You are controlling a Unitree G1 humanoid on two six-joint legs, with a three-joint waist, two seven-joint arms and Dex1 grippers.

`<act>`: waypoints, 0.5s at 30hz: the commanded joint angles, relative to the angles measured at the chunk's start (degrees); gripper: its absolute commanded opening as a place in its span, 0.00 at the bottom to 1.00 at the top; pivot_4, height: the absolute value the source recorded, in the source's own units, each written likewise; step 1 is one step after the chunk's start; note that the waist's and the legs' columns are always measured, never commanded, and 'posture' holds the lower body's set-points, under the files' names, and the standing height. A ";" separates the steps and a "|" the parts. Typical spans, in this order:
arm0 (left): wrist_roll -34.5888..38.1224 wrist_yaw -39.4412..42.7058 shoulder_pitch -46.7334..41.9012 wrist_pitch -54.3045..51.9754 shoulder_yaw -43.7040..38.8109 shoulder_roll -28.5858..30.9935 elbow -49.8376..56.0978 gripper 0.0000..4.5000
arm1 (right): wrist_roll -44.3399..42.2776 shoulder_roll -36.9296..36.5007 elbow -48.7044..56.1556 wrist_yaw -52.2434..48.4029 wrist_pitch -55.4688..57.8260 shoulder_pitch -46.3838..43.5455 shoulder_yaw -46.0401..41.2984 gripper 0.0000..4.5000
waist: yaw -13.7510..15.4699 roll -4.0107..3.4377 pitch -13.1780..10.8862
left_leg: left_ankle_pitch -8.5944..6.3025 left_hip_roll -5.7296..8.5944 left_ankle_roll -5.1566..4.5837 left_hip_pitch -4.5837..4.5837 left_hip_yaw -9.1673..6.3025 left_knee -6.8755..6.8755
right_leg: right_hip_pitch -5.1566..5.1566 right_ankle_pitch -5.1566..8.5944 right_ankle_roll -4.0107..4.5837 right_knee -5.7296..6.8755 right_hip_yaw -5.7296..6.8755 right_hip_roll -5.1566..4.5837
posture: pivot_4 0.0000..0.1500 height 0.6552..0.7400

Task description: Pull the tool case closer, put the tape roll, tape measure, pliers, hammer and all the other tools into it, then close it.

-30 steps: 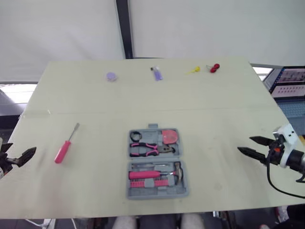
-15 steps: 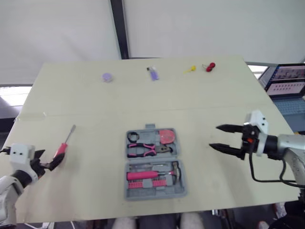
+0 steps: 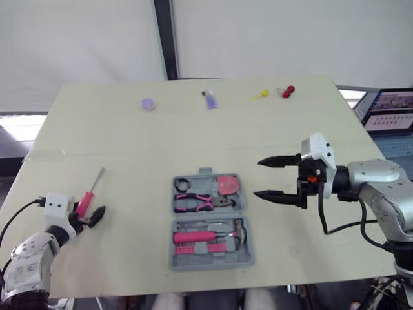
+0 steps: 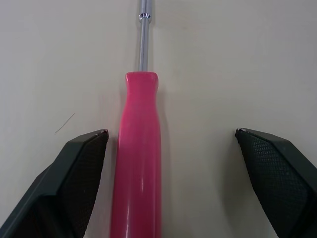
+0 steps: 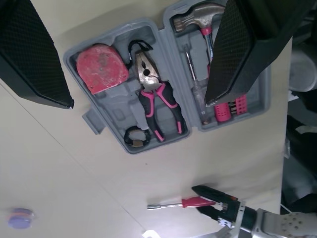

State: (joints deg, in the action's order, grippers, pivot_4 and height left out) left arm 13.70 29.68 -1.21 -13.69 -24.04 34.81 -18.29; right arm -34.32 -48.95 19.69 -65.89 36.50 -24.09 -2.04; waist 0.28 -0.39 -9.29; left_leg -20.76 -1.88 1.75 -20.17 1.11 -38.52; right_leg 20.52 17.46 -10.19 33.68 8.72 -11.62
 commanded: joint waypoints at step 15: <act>-0.32 1.00 -1.77 -4.79 2.06 2.80 -2.33 0.98 | -4.38 -0.83 4.76 -2.02 2.37 -3.25 1.56 1.00 | 0.34 -0.02 0.01 | 0.00 0.00 0.00 0.01 0.00 -0.07 | -0.01 0.00 0.00 0.06 -0.01 0.00 | 1.00 1.00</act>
State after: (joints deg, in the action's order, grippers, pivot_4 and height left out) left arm 13.75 30.84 -3.28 -17.48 -22.49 37.01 -18.94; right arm -37.31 -49.91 22.53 -67.45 39.03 -26.30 -0.26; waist 0.61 -0.41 -9.29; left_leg -20.76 -1.88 1.75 -20.16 1.10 -38.59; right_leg 20.51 17.46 -10.19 33.74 8.71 -11.62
